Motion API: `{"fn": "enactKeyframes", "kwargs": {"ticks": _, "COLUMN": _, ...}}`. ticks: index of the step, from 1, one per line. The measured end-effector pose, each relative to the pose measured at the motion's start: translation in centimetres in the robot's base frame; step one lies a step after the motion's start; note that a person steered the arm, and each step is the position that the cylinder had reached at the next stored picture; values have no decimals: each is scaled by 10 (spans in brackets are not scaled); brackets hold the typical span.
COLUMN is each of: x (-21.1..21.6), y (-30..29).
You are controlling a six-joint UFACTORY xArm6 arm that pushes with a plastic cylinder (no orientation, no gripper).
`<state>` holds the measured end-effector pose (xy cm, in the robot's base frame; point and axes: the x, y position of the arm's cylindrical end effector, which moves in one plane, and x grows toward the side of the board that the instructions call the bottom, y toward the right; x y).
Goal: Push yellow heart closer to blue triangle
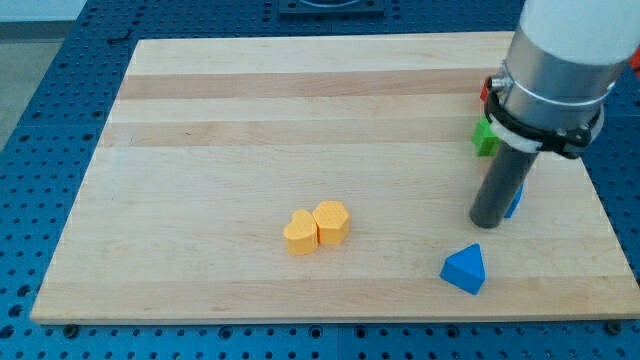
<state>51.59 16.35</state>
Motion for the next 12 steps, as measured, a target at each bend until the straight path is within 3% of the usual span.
{"fn": "enactKeyframes", "kwargs": {"ticks": 2, "x": -9, "y": 4}}
{"fn": "enactKeyframes", "kwargs": {"ticks": 3, "x": 0, "y": -25}}
{"fn": "enactKeyframes", "kwargs": {"ticks": 5, "x": -53, "y": -128}}
{"fn": "enactKeyframes", "kwargs": {"ticks": 6, "x": -44, "y": -202}}
{"fn": "enactKeyframes", "kwargs": {"ticks": 7, "x": -2, "y": -257}}
{"fn": "enactKeyframes", "kwargs": {"ticks": 9, "x": 38, "y": -247}}
{"fn": "enactKeyframes", "kwargs": {"ticks": 12, "x": 20, "y": -116}}
